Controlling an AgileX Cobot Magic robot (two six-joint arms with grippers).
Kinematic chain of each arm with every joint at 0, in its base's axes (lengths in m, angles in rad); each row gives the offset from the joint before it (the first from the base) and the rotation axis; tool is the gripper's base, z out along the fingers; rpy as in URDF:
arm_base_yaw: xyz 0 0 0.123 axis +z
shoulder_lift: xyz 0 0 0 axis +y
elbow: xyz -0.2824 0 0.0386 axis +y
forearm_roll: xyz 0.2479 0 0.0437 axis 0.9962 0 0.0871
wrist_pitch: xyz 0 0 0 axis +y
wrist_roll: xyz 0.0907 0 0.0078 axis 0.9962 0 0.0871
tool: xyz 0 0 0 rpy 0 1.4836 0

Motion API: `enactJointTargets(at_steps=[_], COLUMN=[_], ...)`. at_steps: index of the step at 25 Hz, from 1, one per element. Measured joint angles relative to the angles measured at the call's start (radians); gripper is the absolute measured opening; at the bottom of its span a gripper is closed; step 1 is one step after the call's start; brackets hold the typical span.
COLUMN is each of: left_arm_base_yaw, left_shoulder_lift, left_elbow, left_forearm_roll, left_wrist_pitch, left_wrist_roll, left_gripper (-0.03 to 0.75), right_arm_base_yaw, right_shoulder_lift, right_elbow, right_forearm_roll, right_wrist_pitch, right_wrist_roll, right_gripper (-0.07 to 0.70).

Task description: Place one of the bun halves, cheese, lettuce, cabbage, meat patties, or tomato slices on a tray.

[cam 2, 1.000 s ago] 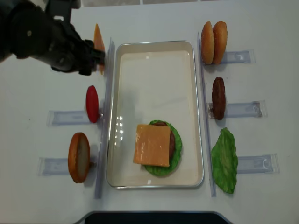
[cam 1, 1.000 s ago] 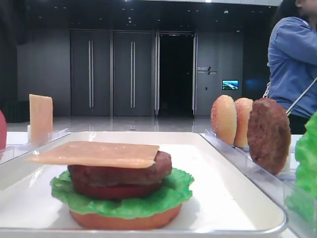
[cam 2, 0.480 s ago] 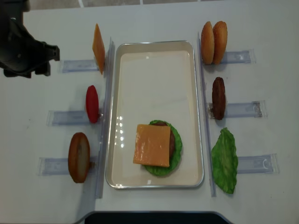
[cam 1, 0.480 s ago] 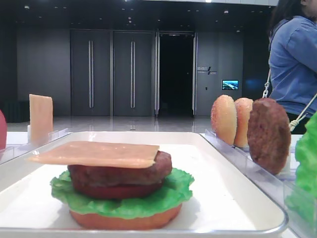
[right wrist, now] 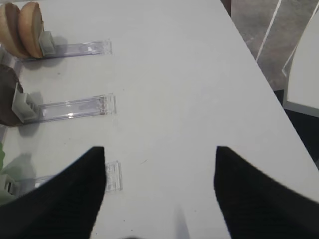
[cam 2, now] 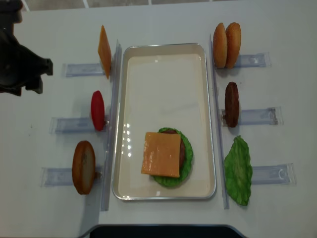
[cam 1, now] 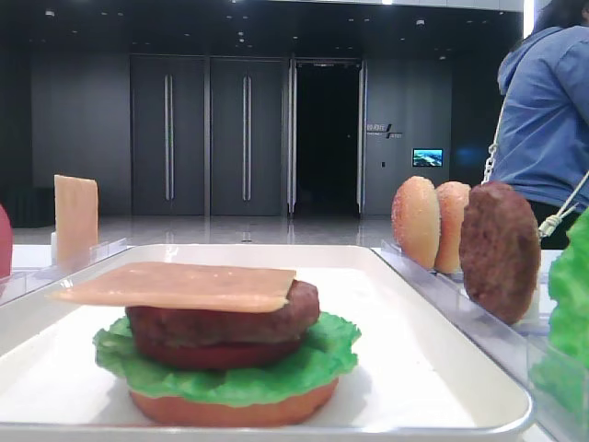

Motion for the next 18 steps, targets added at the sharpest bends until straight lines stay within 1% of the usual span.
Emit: enactJointTargets(at_steps=[3, 8, 15, 18], left_arm_base_yaw=[0.000, 0.000, 0.000, 0.000], left_shoulder_lift=[-0.065, -0.201, -0.474, -0.609], left_elbow=[0.062, 0.204, 0.382, 0.436], left_forearm_roll=[-0.001, -0.031, -0.114, -0.137], left_wrist_pitch=[-0.002, -0.002, 0.000, 0.020], left_wrist_roll=[0.004, 0.006, 0.057, 0.094], left_gripper=[0.391, 0.391, 0.391, 0.391], right_arm_base_yaw=[0.000, 0.000, 0.000, 0.000], right_shoulder_lift=[0.000, 0.000, 0.000, 0.000], right_elbow=[0.000, 0.000, 0.000, 0.000], right_forearm_roll=[0.000, 0.000, 0.000, 0.000], right_wrist_pitch=[0.000, 0.000, 0.000, 0.000], right_wrist_roll=[0.000, 0.000, 0.000, 0.000], right_gripper=[0.472, 0.472, 0.472, 0.472])
